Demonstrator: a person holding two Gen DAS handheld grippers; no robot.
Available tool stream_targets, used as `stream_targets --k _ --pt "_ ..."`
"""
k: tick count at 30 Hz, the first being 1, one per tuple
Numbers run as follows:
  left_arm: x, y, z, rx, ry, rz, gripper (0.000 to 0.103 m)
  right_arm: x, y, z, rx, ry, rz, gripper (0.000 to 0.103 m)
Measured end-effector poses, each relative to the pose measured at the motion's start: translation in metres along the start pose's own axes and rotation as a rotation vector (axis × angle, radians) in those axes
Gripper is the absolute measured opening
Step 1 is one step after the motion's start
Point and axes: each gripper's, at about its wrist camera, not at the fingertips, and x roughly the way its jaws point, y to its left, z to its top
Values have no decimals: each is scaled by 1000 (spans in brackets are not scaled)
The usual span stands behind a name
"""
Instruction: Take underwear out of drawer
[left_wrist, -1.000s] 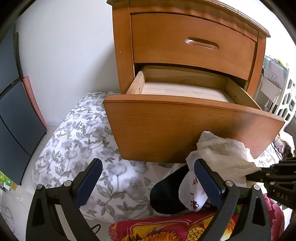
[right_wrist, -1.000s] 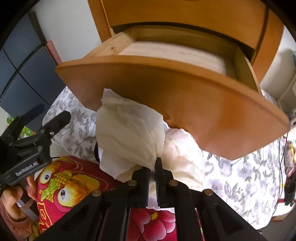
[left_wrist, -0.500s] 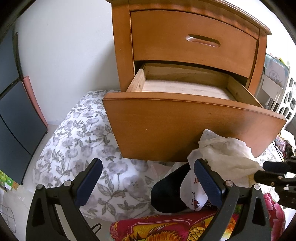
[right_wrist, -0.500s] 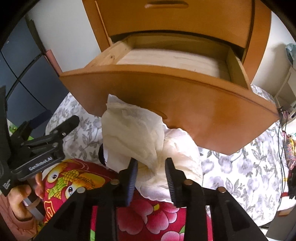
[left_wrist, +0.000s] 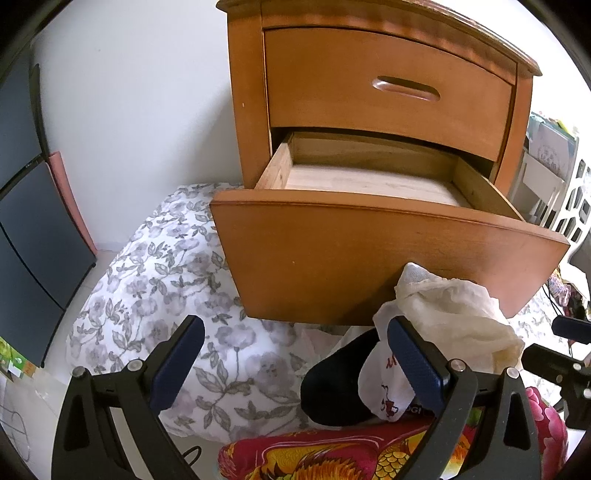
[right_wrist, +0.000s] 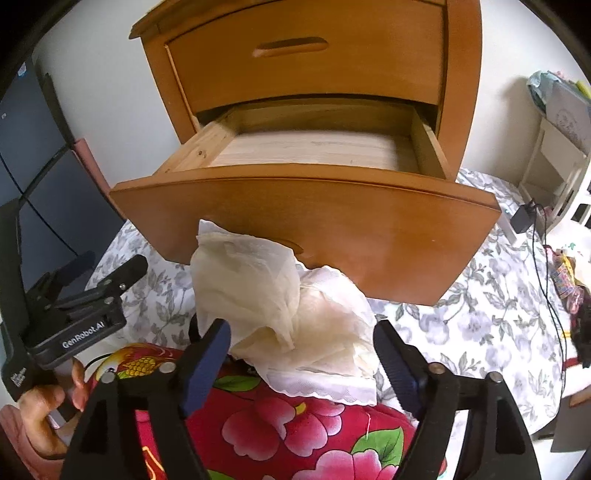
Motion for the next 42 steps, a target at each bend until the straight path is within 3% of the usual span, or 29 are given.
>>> stream_targets --k 6,17,23,32,35,42 --pt "-6 1 -1 -7 -16 -6 99 1 1 -7 15 -25 -14 103" --pt "-28 -6 -2 24 -104 -36 99 -6 -8 -14 74 -82 -36 103" --pt "-32 -12 -3 49 -98 -48 99 -15 -12 -17 105 -130 -69 103" --pt "-33 -4 -3 8 -106 23 99 -16 -10 -18 109 -164 -110 103" --pt "-32 -7 -4 17 -100 90 99 -16 -10 -18 107 -172 -124 103" --pt "-31 -12 -5 52 -104 81 99 -16 -14 -18 137 -191 -151 103"
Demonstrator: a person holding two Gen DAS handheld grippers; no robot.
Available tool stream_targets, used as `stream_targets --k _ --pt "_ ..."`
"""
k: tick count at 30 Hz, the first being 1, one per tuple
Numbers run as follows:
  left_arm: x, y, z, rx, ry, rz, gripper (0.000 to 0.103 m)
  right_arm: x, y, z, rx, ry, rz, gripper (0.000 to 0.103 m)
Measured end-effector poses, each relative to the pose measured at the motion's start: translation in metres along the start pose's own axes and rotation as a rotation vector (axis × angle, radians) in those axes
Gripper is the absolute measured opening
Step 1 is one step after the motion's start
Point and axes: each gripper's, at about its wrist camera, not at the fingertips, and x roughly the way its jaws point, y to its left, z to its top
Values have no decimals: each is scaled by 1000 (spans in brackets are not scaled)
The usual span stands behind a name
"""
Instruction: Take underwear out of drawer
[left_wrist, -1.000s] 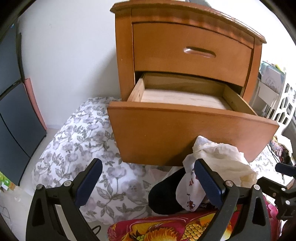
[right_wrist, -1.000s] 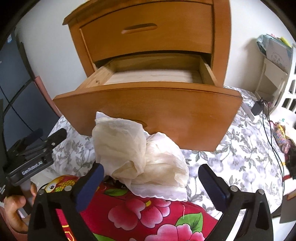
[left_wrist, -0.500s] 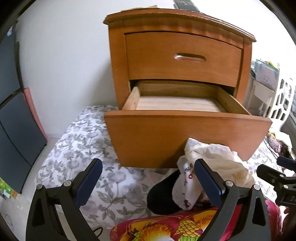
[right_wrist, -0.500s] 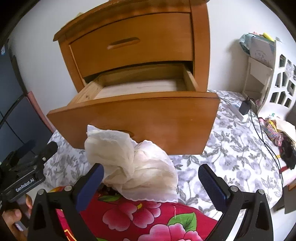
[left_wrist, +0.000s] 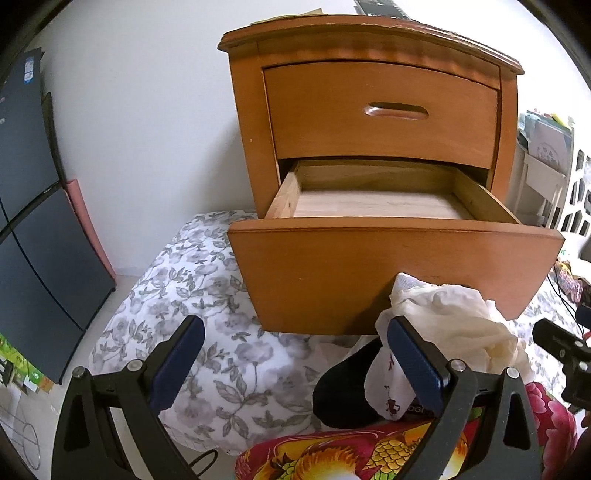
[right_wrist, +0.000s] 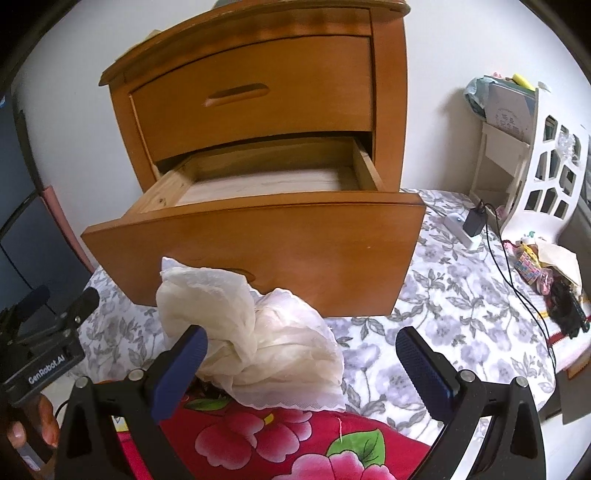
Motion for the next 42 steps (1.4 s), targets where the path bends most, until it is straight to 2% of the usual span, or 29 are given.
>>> stream_targets --k 11,17,42 --pt "5 -1 -1 4 18 -21 99 1 2 -2 1 -17 -48 103" --pt "1 -1 -2 4 0 -30 99 -2 3 -2 -3 -39 -67 103" --pt "-7 -2 -2 7 -49 -52 99 -5 4 -3 -6 -62 -78 103"
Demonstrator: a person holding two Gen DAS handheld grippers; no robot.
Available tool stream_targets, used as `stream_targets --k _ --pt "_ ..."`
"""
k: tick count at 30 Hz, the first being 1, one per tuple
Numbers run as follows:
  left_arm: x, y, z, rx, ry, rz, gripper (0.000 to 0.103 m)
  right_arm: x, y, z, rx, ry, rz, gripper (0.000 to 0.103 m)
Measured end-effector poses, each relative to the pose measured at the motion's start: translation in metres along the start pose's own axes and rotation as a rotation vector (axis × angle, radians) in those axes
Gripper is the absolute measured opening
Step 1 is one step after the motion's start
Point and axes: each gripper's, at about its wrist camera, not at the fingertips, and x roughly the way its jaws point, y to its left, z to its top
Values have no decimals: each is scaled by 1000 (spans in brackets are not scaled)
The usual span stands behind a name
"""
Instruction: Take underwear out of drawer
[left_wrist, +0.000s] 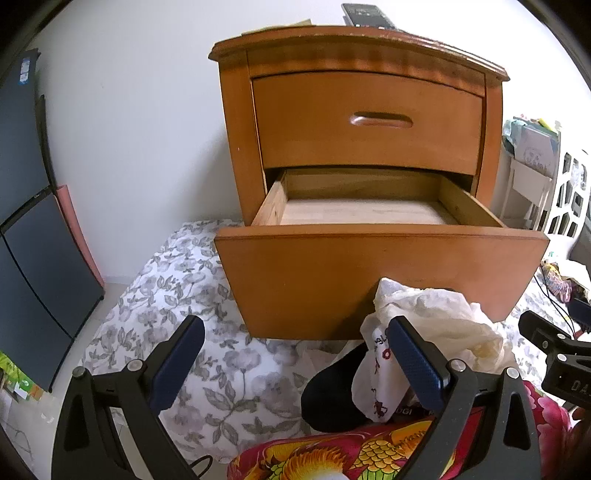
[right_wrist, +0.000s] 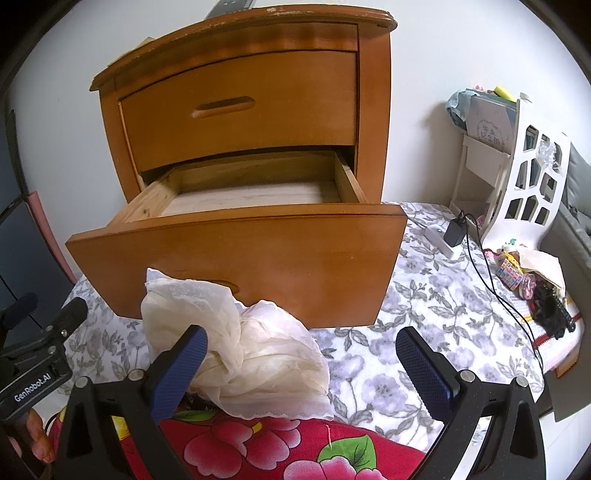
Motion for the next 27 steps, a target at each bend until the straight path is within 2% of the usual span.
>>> stream_targets --k 7,27 --pt "-8 -2 1 10 -43 1 99 -4 1 -1 -9 -20 -7 103" --pt "-9 -2 1 8 -38 17 99 -5 2 -1 -10 -24 -8 103"
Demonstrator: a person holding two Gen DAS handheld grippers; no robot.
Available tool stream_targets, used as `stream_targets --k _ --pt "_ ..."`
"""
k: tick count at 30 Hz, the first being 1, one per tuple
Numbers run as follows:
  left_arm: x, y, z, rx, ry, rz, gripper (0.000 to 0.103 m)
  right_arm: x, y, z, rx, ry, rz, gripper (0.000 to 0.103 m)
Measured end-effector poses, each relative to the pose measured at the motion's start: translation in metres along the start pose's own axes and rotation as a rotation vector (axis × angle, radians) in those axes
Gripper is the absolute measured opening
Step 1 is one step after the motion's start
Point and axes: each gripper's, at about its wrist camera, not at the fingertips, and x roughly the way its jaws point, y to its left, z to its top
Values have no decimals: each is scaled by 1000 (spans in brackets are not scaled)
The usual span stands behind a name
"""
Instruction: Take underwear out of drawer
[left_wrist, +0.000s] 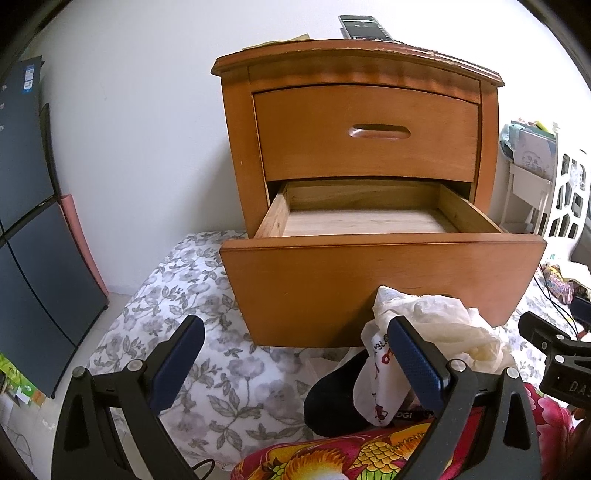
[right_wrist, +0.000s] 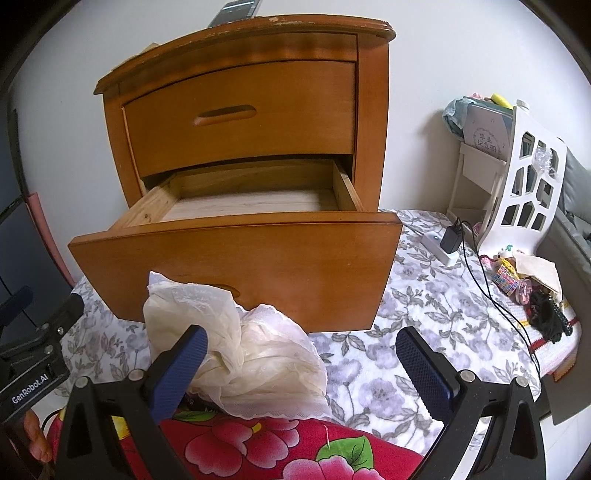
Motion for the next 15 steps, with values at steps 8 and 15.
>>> stream_targets --k 8,15 --pt "1 -1 0 8 -2 2 99 0 0 0 0 1 0 103" --pt "1 -2 0 12 -2 7 99 0 1 -1 0 3 1 103"
